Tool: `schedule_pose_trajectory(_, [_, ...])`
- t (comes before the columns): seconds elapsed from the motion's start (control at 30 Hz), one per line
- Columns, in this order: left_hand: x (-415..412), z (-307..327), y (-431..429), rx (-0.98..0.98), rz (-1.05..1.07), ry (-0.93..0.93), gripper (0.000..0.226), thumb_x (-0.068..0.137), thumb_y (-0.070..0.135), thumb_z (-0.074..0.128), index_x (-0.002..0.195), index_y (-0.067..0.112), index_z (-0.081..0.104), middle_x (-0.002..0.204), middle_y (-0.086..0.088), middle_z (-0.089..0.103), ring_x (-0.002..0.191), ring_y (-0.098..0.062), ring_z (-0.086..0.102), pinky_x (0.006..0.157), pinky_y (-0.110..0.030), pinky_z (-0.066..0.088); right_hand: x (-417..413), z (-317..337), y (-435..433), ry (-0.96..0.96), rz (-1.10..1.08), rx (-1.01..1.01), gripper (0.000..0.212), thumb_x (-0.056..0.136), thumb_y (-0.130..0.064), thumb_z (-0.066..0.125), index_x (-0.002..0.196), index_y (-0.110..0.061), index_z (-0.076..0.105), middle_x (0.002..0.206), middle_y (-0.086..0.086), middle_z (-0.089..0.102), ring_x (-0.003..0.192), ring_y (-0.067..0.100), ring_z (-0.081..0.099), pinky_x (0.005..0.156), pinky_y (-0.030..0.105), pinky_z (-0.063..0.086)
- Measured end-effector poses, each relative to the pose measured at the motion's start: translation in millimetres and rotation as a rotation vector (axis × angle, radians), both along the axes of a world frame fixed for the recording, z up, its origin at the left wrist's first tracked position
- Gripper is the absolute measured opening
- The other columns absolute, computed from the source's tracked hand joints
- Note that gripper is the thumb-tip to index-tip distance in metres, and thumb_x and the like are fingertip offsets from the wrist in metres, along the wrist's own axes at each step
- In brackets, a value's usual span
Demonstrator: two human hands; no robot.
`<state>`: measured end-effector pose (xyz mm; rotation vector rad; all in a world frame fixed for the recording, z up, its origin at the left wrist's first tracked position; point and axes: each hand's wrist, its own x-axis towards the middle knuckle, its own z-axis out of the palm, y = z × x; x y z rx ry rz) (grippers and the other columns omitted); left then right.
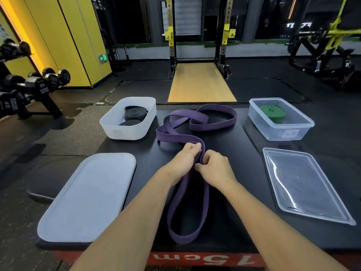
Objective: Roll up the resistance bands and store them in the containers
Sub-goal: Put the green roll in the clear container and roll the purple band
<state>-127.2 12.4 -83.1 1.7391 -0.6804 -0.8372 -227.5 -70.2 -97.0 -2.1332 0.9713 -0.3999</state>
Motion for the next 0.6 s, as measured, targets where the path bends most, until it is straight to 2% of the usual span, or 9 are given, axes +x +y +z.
schedule_pose_trajectory(0.07, [-1.2, -0.2, 9.5, 0.094, -0.1, -0.178, 0.03, 0.103, 0.043, 0.052, 0.128, 0.027, 0.051, 0.119, 0.01, 0.062, 0.11, -0.008, 0.058, 0.103, -0.029, 0.046, -3.3, -1.9, -3.7, -0.001, -0.034, -0.025, 0.029, 0.086, -0.026, 0.076, 0.075, -0.02, 0.05, 0.081, 0.0, 0.062, 0.073, 0.02, 0.057, 0.056, 0.03, 0.037])
schedule_pose_trajectory(0.17, [-6.6, -10.6, 36.9, 0.074, -0.111, -0.287, 0.051, 0.098, 0.04, 0.064, 0.143, 0.036, 0.041, 0.134, 0.02, 0.053, 0.127, -0.002, 0.054, 0.11, -0.031, 0.043, -5.6, -6.8, 0.6, -0.051, -0.063, -0.063, 0.024, 0.088, -0.028, 0.071, 0.077, -0.019, 0.052, 0.076, -0.001, 0.063, 0.068, 0.019, 0.056, 0.055, 0.033, 0.04])
schedule_pose_trajectory(0.27, [-11.5, -19.9, 58.1, 0.08, 0.009, -0.431, 0.027, 0.095, 0.026, 0.068, 0.121, 0.034, 0.062, 0.114, 0.022, 0.067, 0.106, 0.002, 0.063, 0.096, -0.025, 0.05, -7.6, -7.3, 5.8, -0.175, -0.054, -0.008, 0.027, 0.096, -0.046, 0.062, 0.081, -0.023, 0.061, 0.073, -0.004, 0.066, 0.071, 0.013, 0.062, 0.065, 0.035, 0.051])
schedule_pose_trajectory(0.3, [-11.7, -23.5, 61.6, 0.071, 0.063, -0.443, 0.021, 0.095, 0.021, 0.068, 0.112, 0.033, 0.068, 0.105, 0.02, 0.071, 0.098, 0.002, 0.066, 0.09, -0.024, 0.051, -8.7, -7.7, 6.9, -0.213, -0.036, 0.033, 0.025, 0.098, -0.045, 0.059, 0.084, -0.026, 0.065, 0.074, -0.005, 0.068, 0.071, 0.013, 0.064, 0.068, 0.037, 0.054])
schedule_pose_trajectory(0.37, [-11.5, -26.3, 65.1, 0.014, 0.121, -0.425, 0.018, 0.094, 0.015, 0.069, 0.102, 0.03, 0.076, 0.093, 0.018, 0.076, 0.086, 0.001, 0.069, 0.081, -0.02, 0.051, -14.0, -11.7, 7.2, -0.261, 0.022, 0.07, 0.016, 0.099, -0.028, 0.056, 0.105, -0.033, 0.07, 0.078, -0.006, 0.071, 0.068, 0.012, 0.068, 0.074, 0.04, 0.059])
schedule_pose_trajectory(0.43, [-11.1, -26.5, 62.5, -0.029, 0.132, -0.412, 0.021, 0.093, 0.011, 0.071, 0.098, 0.03, 0.079, 0.09, 0.017, 0.077, 0.083, 0.002, 0.07, 0.078, -0.014, 0.049, -23.1, -16.8, 6.0, -0.257, 0.147, 0.055, 0.055, 0.094, -0.006, 0.053, 0.134, -0.043, 0.06, 0.087, -0.009, 0.07, 0.068, 0.009, 0.067, 0.076, 0.031, 0.059])
schedule_pose_trajectory(0.47, [-12.2, -25.0, 60.5, -0.041, 0.12, -0.416, 0.022, 0.093, 0.012, 0.072, 0.099, 0.031, 0.079, 0.091, 0.017, 0.076, 0.083, 0.002, 0.07, 0.076, -0.012, 0.047, -27.4, -17.6, 4.8, -0.228, 0.212, 0.018, 0.067, 0.092, 0.0, 0.052, 0.14, -0.046, 0.056, 0.093, -0.01, 0.066, 0.072, 0.008, 0.065, 0.076, 0.025, 0.056])
schedule_pose_trajectory(0.53, [-15.8, -20.6, 56.5, -0.049, 0.063, -0.426, 0.019, 0.093, 0.017, 0.074, 0.107, 0.029, 0.08, 0.096, 0.011, 0.073, 0.086, 0.0, 0.068, 0.077, -0.01, 0.048, -31.7, -16.8, 2.6, -0.15, 0.327, -0.079, 0.064, 0.09, 0.0, 0.056, 0.137, -0.044, 0.06, 0.1, -0.013, 0.053, 0.079, 0.007, 0.059, 0.079, 0.022, 0.05])
schedule_pose_trajectory(0.6, [-20.8, -16.1, 55.4, -0.067, -0.032, -0.379, 0.02, 0.094, 0.023, 0.075, 0.113, 0.026, 0.079, 0.102, 0.007, 0.077, 0.094, -0.004, 0.07, 0.088, -0.018, 0.054, -34.6, -15.4, -2.2, -0.053, 0.369, -0.184, 0.044, 0.09, -0.012, 0.064, 0.123, -0.04, 0.067, 0.1, -0.013, 0.048, 0.08, 0.006, 0.057, 0.08, 0.027, 0.05])
